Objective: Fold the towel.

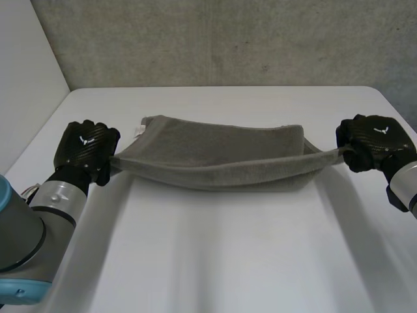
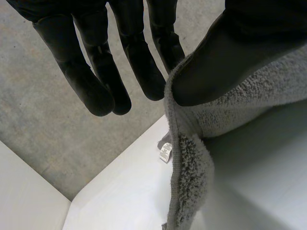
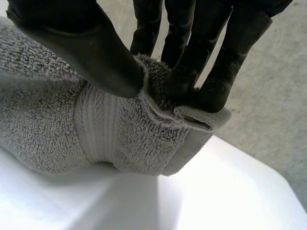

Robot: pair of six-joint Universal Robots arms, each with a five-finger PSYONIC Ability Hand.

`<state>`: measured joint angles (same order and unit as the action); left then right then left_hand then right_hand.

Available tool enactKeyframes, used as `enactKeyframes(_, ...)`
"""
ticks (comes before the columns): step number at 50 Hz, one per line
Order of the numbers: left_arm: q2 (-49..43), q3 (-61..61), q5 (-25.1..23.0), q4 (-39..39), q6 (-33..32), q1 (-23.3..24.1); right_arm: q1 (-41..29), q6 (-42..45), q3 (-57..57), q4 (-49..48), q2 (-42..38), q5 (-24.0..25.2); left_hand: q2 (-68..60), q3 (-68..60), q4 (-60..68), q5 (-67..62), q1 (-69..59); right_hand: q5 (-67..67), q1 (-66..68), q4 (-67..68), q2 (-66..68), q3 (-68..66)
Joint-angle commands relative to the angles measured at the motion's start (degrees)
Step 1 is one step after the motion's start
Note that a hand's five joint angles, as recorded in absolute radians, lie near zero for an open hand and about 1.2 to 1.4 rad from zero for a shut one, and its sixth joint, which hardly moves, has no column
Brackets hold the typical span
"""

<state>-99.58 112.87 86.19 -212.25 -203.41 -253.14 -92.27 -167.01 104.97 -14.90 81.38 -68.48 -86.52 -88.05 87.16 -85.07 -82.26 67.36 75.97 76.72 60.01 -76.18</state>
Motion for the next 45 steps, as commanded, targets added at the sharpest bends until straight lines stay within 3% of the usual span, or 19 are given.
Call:
enactKeyframes(1,-1.75,0.25,-0.23,-0.8,-0.23,0.1,0.07,0.45,-0.82,0.05,-2.98,0.28,6.52,8.05,-7.16,15.07,2.26,2.64,4.03,3.28,19.99,-3.82)
enactKeyframes(8,-5.52,0.16,-0.49,-0.71,-0.76,0.36,-0.01,0.63,-0.99,0.32,-5.97,0.63,6.52,8.05,-7.16,15.07,2.26,2.64,4.03,3.28,19.99,-3.82)
enactKeyframes(14,-7.11,-0.28,-0.4,-0.71,-0.76,0.72,-0.54,2.12,-2.22,2.16,-11.15,0.54,6.52,8.05,-7.16,15.07,2.26,-10.25,-8.87,-9.62,7.09,9.07)
enactKeyframes(21,-7.29,-0.54,-0.4,-0.63,-0.67,0.72,-0.63,6.95,-5.03,8.74,-16.24,0.28,6.52,8.05,-7.16,15.07,2.26,-37.79,-36.4,-37.15,-20.44,36.6)
enactKeyframes(25,-7.38,-0.54,-0.32,-0.63,-0.76,0.72,-0.72,8.1,-5.65,10.5,-17.3,0.37,6.52,8.05,-7.16,15.07,2.26,-40.53,-39.14,-39.89,-23.18,39.35)
enactKeyframes(32,-7.55,-0.54,-0.32,-0.63,-0.76,0.72,-0.45,8.36,-5.65,10.86,-17.48,0.63,6.52,8.05,-7.16,15.07,2.26,-30.44,-29.05,-29.8,-13.09,29.26)
enactKeyframes(34,-7.55,-0.63,-0.32,-0.63,-0.67,0.63,-0.1,8.28,-5.39,10.42,-16.96,0.63,6.52,8.05,-7.16,15.07,2.26,-3.85,-2.46,-3.21,13.5,2.66)
enactKeyframes(36,-7.55,-0.63,-0.23,-0.54,-0.67,0.63,-0.01,8.1,-5.39,10.07,-16.34,0.37,6.52,8.05,-7.16,15.07,2.26,2.57,3.96,3.21,19.92,-3.76)
enactKeyframes(45,-4.23,-0.72,-0.14,-0.01,-0.41,0.63,3.93,6.7,-3.46,7.09,-4.93,0.72,6.52,8.05,-7.16,15.07,2.26,2.64,4.03,3.28,19.99,-3.82)
